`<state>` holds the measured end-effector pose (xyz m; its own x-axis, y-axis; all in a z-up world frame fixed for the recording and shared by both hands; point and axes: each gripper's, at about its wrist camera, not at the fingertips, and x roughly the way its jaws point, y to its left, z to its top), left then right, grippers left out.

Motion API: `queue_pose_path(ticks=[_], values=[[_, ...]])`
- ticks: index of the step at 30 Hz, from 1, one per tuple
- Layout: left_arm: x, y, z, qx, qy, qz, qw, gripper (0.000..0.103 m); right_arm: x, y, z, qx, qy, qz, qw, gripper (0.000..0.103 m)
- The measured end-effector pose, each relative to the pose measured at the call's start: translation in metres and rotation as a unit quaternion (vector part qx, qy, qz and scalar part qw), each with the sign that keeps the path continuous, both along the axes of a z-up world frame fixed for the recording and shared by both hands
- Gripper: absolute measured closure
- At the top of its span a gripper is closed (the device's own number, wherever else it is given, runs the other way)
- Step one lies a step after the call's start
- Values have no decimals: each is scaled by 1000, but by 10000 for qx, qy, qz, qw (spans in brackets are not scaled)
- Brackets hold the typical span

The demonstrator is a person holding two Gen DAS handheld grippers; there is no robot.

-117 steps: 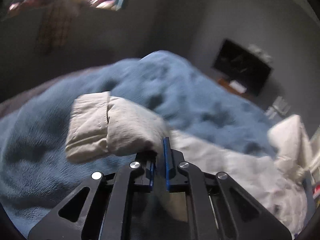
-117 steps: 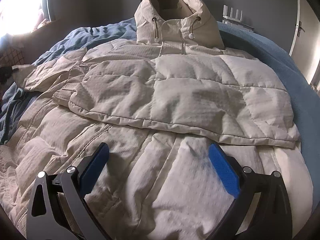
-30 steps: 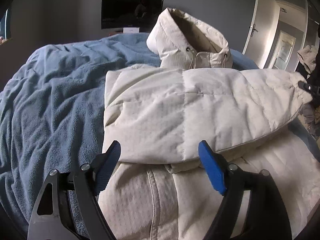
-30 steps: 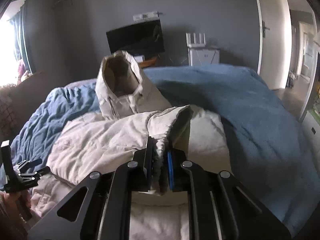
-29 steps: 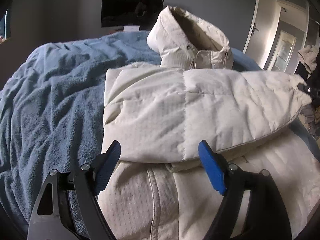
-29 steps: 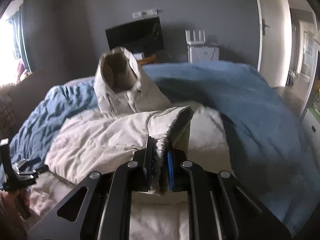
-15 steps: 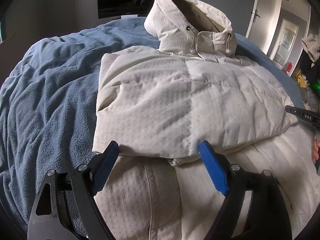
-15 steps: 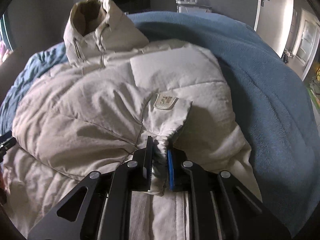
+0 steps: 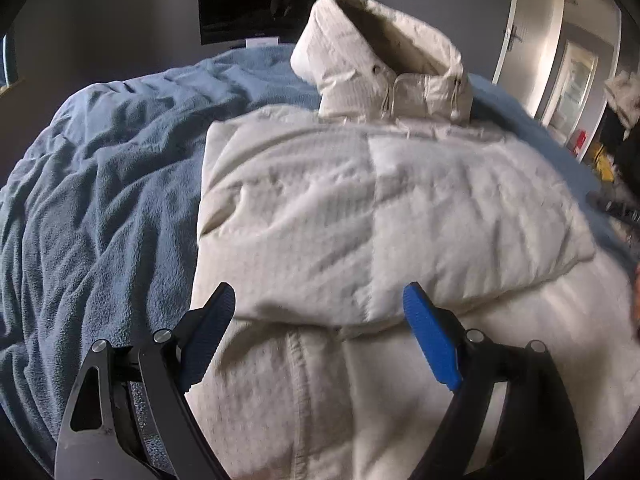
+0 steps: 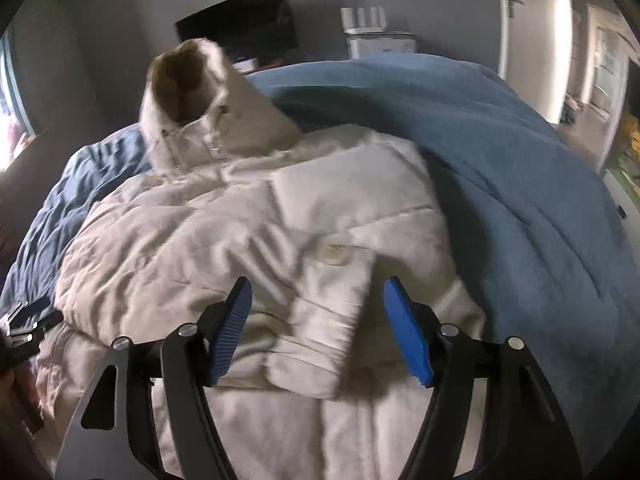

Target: Fold large clothes

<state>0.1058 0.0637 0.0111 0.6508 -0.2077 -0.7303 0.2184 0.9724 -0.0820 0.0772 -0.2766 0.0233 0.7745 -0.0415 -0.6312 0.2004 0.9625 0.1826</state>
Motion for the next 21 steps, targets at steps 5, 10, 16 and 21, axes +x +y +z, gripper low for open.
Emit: queue_pose_path(ticks=[5,10,16,21], values=[[16,-13,16,-253,-60,-17,9997,18,24,17,-9,-168,245,324,9990,36],[37,-36,1,-52,67,-37,10000,18,39,14,-29,-188,480,405,9978,36],[45,-46,-30,294,195,-97,9993,13,54,19,-46,-423,592,541,9959,31],[42,-40,-24,201,196,-114,9995,12,45,16,-28,-284,294,421,9983,31]])
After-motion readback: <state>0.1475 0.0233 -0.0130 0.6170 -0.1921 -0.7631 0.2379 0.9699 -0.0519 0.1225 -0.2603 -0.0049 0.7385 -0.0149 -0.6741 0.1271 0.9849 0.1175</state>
